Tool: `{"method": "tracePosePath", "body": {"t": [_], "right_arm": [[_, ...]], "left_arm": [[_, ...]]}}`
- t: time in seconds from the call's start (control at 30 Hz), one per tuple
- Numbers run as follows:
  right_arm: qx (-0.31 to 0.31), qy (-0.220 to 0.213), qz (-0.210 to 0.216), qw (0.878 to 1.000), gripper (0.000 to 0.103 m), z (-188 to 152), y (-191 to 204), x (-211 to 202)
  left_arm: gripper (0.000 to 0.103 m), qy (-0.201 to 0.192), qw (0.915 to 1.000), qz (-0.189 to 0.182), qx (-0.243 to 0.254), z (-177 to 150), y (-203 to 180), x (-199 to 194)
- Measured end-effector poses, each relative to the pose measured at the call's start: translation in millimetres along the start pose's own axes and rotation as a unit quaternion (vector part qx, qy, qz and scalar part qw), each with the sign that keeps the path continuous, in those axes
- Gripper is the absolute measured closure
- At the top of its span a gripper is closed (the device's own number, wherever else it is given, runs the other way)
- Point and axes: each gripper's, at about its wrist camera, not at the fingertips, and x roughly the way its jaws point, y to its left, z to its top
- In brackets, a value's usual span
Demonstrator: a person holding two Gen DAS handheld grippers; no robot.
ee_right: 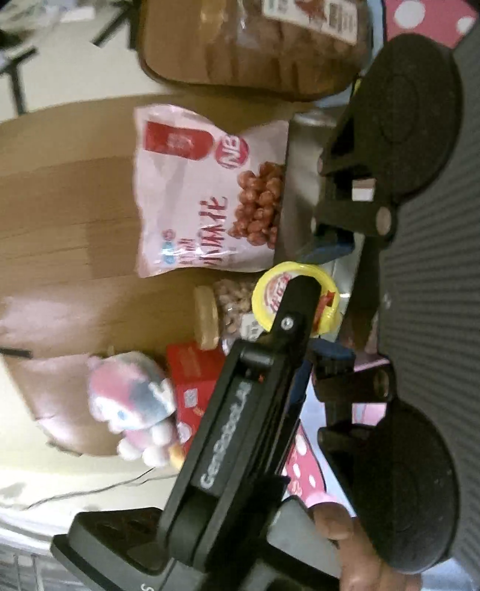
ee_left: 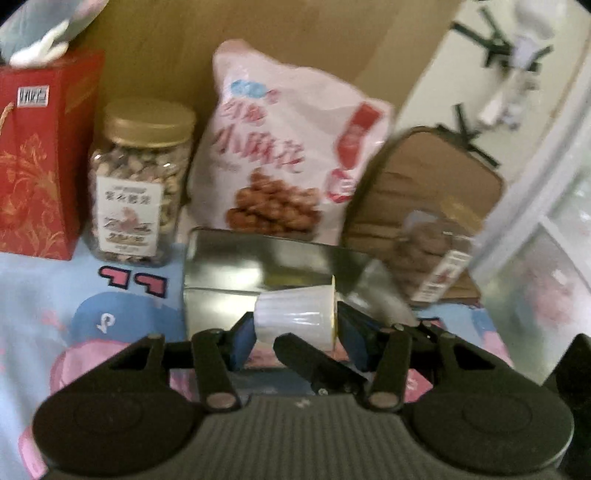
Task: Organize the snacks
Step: 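Carry the yellow-lidded cup into the dark box and release it, then grasp the yellow peanut bag with the left gripper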
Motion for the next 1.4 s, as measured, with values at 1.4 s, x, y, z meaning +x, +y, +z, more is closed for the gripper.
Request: {"method": "tracePosePath", "body": {"t": [1.4], "right_arm": [[0.042,0.117,0.078,0.989,0.075,-70,86,-43]], "left_arm": [[0.071,0.003,0.993,-0.07,-0.095,-126,72,-76]]}}
